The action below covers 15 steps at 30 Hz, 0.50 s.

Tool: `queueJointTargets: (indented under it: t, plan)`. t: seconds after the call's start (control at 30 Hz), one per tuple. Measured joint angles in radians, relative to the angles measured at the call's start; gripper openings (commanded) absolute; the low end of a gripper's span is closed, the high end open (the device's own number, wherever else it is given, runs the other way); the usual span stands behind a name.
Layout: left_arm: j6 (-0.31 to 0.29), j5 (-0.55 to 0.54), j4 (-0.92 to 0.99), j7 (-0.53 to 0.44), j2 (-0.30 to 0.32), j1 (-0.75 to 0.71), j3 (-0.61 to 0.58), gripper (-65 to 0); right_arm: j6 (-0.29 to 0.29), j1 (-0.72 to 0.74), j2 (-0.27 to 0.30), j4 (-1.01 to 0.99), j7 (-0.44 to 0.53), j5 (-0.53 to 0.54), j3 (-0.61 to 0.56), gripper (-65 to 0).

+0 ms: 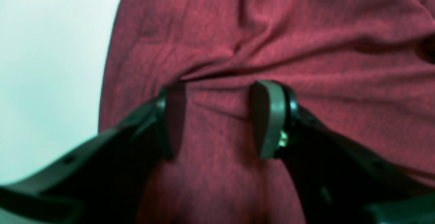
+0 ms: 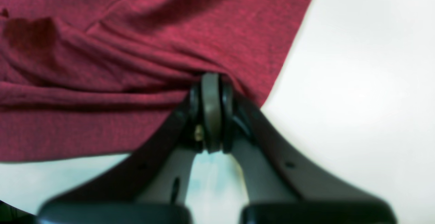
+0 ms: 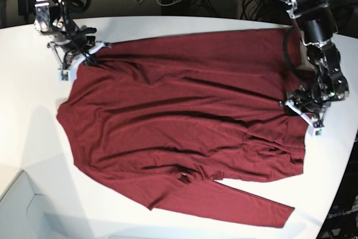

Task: Layout the t-shirt on the table in an organized manner, then fold the t-shirt properly
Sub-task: 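Move the right gripper along the shirt side and grasp the side edge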

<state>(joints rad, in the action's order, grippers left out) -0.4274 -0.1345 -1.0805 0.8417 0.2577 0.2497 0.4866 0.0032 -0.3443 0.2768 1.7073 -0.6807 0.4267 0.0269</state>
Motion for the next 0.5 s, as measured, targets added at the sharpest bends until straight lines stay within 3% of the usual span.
queueJointTargets:
  t: [0.27, 0.5]
  plan:
    - [0.001, 0.023, 0.002, 0.042, -0.001, 0.03, 0.003, -33.8, -0.004, -0.003, -0.003, 0.08, -0.04, -0.006, -0.002, -65.0]
    - [0.004, 0.026, -0.166, 0.046, -0.008, 0.012, 0.005, -33.8, -0.007, 0.042, -0.019, 0.196, -0.033, -0.001, 0.003, -65.0]
